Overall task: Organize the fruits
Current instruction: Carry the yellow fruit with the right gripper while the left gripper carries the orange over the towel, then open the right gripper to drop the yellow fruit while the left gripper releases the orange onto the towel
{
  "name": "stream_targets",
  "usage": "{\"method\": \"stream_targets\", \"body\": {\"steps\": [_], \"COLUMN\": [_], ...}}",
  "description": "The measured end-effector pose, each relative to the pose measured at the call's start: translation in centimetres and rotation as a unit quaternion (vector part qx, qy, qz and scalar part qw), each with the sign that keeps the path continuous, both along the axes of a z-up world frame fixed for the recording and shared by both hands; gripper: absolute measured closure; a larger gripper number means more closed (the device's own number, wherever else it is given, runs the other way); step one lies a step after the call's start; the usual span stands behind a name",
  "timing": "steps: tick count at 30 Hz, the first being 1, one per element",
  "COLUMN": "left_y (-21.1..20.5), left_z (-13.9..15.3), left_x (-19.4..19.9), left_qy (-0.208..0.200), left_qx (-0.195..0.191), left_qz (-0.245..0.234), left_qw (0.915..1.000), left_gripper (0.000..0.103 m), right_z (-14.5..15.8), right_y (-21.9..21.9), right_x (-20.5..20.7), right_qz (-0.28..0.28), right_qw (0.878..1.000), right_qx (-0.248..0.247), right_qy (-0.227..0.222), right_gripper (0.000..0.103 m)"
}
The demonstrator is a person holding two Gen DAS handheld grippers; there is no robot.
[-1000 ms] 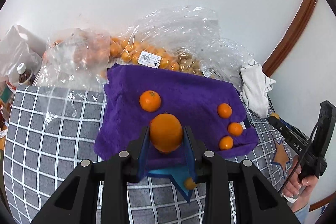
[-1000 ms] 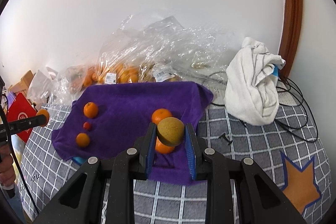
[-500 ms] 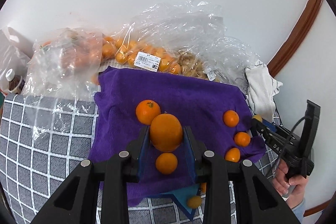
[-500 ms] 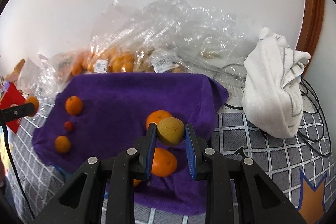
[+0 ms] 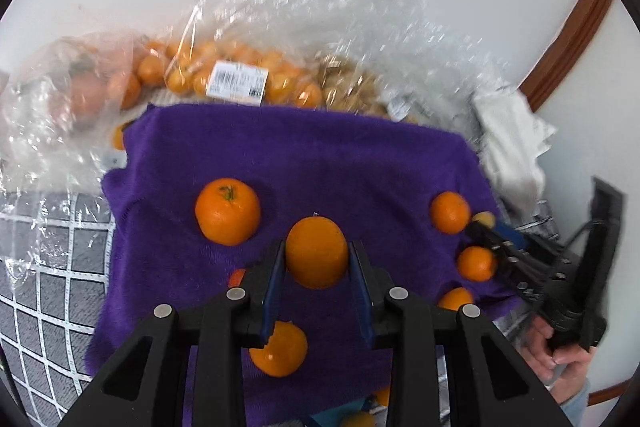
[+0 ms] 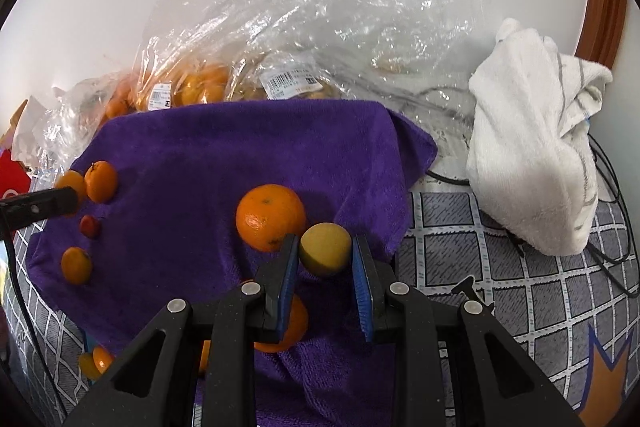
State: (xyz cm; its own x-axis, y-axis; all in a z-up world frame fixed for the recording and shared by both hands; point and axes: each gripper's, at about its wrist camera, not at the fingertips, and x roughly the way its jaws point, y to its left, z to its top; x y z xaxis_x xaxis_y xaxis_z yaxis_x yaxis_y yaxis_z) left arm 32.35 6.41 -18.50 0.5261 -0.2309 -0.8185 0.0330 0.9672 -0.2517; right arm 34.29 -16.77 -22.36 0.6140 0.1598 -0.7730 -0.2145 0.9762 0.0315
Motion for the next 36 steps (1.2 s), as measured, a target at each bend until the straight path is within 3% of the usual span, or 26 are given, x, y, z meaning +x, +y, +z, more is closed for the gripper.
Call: {"method": "stream_targets", "body": {"steps": [4, 7, 12, 23, 29, 36], "left_y": [-0.6, -1.2, -1.7, -2.7, -1.6, 0.6], "left_z": [-0.8, -1.2, -1.9, -2.8, -0.2, 2.5], "left_x": [0.6, 0.8, 1.2, 1.3, -0.5, -4.3], "left_qy": [0.006, 0.007, 0.010, 0.025, 0.000, -0.038], "left_qx": [0.001, 0.024, 0.049, 0.065, 0.030, 0.033], "left_qz": [-0.005, -0.004, -0.008, -0.021, -0.021, -0.008], "left_qw": [1.0000, 0.9997, 0.9987, 0.9974, 0.9993, 0.9987], "left_gripper": [0.073, 0.073, 0.073, 0.073, 0.072, 0.071], "right_z": [0.1, 0.3, 2.1, 4.6, 4.1, 3.5], "right_y": [0.0, 0.0, -0.1, 0.0, 1.2, 2.3], "right_x": [-0.2, -0.3, -1.6, -6.1, -8.8, -10.9], "right_qz": [0.002, -0.004, -0.005, -0.005, 0.006, 0.010], "right_qw": [1.000, 1.000, 1.000, 0.999, 0.999, 1.000], "right_qx": [0.003, -0.002, -0.001, -0.006, -0.009, -0.005], "right_qy": [-0.001, 0.000, -0.025, -0.045, -0.033, -0.013], "right_gripper": [0.076, 0.072, 0.053, 0.052, 0.052, 0.052]}}
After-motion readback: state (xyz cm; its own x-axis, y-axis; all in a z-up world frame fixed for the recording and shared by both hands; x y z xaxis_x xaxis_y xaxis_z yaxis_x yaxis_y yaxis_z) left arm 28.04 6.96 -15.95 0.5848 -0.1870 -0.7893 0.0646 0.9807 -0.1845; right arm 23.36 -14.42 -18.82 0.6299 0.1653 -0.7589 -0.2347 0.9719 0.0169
